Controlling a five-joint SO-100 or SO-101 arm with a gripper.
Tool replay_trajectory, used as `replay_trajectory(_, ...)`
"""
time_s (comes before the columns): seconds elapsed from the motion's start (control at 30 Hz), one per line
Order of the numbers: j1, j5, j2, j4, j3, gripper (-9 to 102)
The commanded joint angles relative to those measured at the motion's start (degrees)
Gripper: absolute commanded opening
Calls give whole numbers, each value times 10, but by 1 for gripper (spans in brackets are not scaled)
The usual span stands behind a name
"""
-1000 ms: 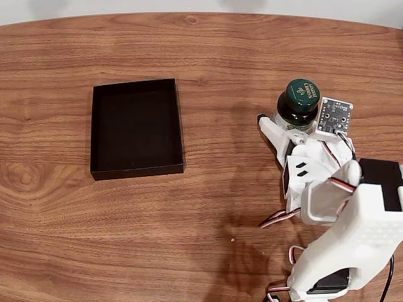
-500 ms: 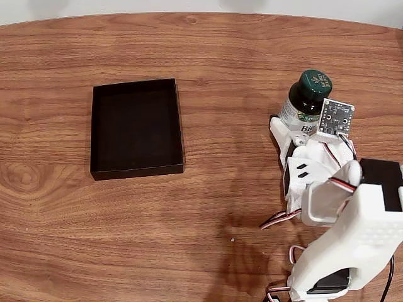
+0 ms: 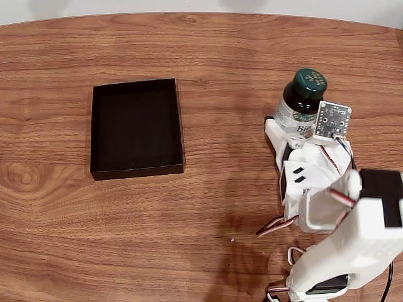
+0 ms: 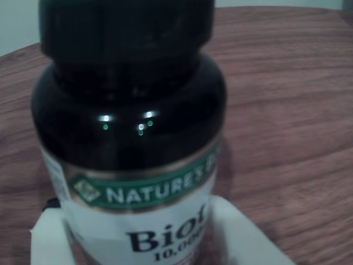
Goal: Pick up the pill bottle and place it in the black box.
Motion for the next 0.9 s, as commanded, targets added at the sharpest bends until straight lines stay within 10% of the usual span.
replay_trajectory(0.0,-33,-2,142,-2,37,15)
replay_trajectory(0.87,-212,69,375,154,4,13)
